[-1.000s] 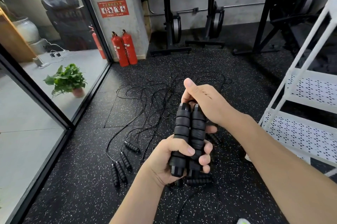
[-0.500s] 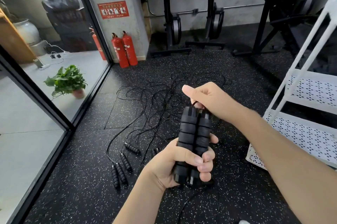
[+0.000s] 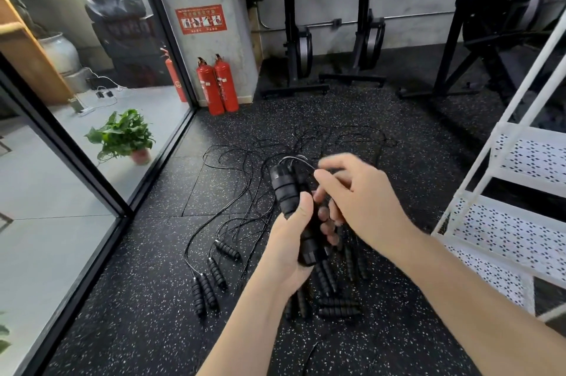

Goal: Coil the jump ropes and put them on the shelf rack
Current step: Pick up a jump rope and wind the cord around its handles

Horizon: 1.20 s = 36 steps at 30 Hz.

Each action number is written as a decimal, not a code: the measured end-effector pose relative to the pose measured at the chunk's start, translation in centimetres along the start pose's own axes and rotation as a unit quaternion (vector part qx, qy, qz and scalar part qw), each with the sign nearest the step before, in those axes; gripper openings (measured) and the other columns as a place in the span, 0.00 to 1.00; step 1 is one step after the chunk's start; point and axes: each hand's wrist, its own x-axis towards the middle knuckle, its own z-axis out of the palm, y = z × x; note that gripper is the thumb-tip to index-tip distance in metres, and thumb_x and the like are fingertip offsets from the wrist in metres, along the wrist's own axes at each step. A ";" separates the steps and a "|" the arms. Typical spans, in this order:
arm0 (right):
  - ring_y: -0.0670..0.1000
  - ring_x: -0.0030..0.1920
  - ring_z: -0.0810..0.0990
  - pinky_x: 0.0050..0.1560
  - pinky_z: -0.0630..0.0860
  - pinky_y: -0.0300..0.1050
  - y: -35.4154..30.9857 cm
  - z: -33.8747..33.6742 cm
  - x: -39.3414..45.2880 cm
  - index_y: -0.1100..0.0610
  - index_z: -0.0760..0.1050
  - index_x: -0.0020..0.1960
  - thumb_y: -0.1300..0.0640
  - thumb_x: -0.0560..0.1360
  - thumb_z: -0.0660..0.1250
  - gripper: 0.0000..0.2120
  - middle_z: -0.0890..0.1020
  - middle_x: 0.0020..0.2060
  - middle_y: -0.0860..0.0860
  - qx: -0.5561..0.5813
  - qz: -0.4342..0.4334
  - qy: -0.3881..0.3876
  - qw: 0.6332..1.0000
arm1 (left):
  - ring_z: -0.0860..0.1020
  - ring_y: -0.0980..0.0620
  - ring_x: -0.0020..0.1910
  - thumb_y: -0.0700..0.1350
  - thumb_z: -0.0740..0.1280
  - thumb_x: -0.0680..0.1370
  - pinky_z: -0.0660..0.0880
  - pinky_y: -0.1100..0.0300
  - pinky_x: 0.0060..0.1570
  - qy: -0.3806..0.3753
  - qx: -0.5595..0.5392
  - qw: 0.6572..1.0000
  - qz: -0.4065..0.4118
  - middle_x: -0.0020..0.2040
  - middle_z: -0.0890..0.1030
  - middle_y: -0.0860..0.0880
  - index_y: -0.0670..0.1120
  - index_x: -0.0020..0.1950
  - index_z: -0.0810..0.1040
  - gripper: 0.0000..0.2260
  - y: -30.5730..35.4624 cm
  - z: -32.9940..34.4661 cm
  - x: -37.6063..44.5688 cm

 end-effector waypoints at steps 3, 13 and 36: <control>0.42 0.30 0.80 0.37 0.82 0.47 1.5 1.5 -2.4 0.53 0.83 0.52 0.54 0.81 0.68 0.06 0.83 0.33 0.45 -0.093 -0.057 0.058 0.992 | 0.78 0.47 0.36 0.60 0.75 0.68 0.77 0.56 0.35 0.036 0.021 0.999 0.000 0.39 0.78 0.43 0.43 0.45 0.79 0.21 -0.1 0.5 -0.3; 0.46 0.32 0.68 0.29 0.72 0.39 5.9 3.0 -8.0 0.53 0.71 0.76 0.53 0.83 0.60 0.21 0.68 0.40 0.43 -0.257 -0.220 0.077 0.938 | 0.74 0.50 0.35 0.35 0.69 0.73 0.76 0.56 0.39 0.059 -0.140 0.986 0.074 0.39 0.74 0.46 0.44 0.59 0.73 0.16 0.8 1.1 0.1; 0.43 0.47 0.84 0.47 0.79 0.39 3.0 4.6 -7.1 0.51 0.78 0.58 0.47 0.80 0.66 0.10 0.85 0.48 0.42 0.182 0.043 0.217 0.958 | 0.80 0.48 0.47 0.54 0.69 0.79 0.77 0.51 0.51 0.176 0.058 0.981 0.056 0.49 0.81 0.47 0.43 0.57 0.83 0.16 -1.4 5.8 -2.7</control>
